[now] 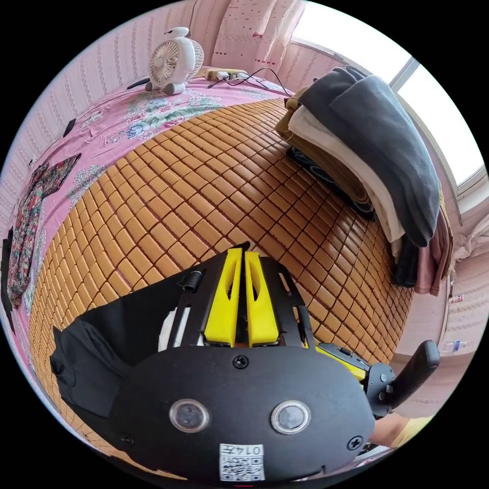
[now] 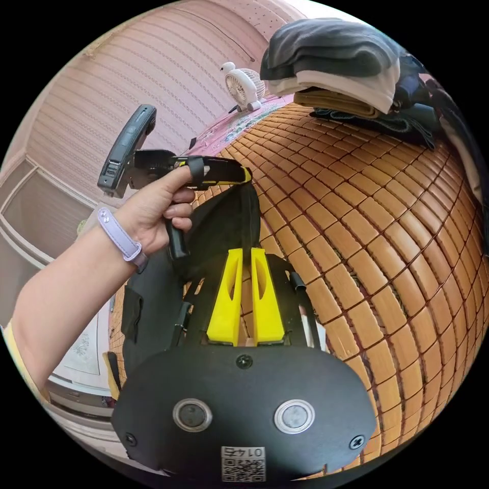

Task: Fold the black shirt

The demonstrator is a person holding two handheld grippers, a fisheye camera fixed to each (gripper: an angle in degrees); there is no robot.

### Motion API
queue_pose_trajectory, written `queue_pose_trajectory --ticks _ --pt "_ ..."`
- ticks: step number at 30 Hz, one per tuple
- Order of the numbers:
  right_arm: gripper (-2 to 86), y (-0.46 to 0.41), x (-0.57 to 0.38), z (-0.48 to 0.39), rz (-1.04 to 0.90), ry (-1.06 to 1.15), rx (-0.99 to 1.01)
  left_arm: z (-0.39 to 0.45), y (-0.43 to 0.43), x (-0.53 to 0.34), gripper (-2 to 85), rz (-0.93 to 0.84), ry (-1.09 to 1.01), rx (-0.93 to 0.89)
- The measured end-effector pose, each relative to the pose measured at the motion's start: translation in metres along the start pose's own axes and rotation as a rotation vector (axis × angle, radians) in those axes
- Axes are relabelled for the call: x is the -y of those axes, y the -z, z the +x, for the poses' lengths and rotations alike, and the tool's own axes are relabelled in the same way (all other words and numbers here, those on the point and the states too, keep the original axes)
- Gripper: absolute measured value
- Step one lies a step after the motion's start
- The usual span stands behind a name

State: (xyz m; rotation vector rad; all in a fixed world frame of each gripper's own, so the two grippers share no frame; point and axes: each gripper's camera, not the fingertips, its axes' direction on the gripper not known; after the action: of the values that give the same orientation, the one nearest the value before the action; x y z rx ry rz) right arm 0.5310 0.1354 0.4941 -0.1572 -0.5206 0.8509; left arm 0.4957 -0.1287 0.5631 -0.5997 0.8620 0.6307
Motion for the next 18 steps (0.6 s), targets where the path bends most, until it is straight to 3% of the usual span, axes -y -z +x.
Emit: queue_pose_trajectory --ticks 6,11,15,18 --pt "2.7 0.031 -0.008 -0.066 0.074 0.348 0.095 -0.053 0.118 -0.069 -0.9 0.253 0.041 -0.040" --pt "6.6 0.032 -0.041 -0.159 -0.106 0.795 0.301 -0.093 0.212 -0.197 0.3 0.381 0.064 0.113" --pt "10.9 -0.003 -0.060 -0.180 -0.295 0.828 0.329 -0.142 0.217 -0.300 6.5 0.247 0.214 0.095" --pt "11.3 -0.026 -0.060 -0.183 -0.369 0.792 0.326 -0.172 0.226 -0.361 6.6 0.246 0.312 0.083"
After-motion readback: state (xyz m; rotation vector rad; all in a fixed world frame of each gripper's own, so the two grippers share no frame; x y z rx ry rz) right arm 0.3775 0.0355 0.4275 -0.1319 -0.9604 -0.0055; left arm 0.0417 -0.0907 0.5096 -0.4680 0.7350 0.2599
